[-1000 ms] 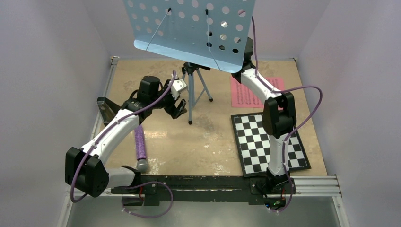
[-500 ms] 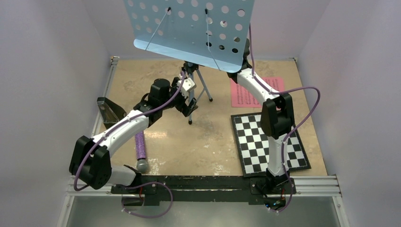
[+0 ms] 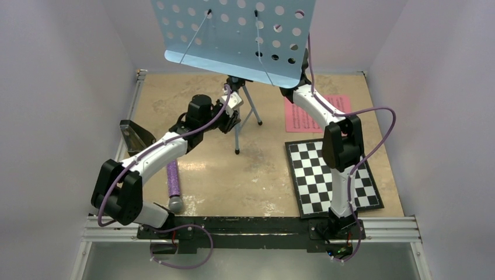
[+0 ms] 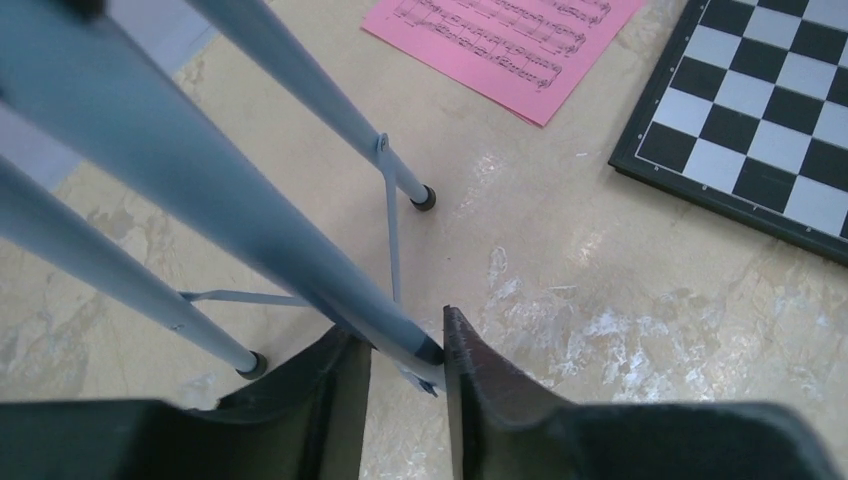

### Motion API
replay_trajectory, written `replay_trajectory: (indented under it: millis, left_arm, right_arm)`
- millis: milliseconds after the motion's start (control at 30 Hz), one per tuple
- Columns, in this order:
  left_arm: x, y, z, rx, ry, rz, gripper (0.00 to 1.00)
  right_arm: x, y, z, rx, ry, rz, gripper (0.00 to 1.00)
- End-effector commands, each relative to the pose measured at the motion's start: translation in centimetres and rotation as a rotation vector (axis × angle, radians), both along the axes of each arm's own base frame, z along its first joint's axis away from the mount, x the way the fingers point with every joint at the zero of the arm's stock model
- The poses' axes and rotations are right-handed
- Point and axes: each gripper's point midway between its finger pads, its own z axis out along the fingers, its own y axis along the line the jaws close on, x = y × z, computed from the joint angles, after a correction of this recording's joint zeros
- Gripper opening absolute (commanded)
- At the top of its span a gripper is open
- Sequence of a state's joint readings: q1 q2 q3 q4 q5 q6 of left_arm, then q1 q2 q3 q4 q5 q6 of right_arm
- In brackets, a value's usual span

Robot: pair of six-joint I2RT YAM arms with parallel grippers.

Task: Pack up the instrument practice props

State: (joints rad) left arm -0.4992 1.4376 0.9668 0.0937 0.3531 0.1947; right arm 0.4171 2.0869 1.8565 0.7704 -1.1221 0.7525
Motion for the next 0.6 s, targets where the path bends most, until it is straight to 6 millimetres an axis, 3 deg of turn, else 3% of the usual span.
replay_trajectory:
  millis: [0, 100, 400, 567]
  left_arm:
    - [-1.0, -1.7, 4.9, -0.085, -0.075, -0.094, 0.24]
    - [-2.1, -1.6, 6.0, -0.089, -0.069, -0.124, 0.01]
    - [-8.1, -0.6, 10.5, -0.108, -0.03, -0.259, 0.0]
    - [-10.9, 0.0, 12.5, -0.127, -0.007, -0.306, 0.0]
  right_arm:
    - [-0.2, -0.2, 0.7, -0.011, 0.086, -0.021, 0.0]
    - [0.1, -0.3, 1.8, -0.004, 0.09, -0.047, 0.0]
    - [-0.3, -0.8, 5.4, 0.018, 0.143, -0.103, 0.0]
    - [-0.4, -0.8, 5.9, 0.015, 0.215, -0.142, 0.0]
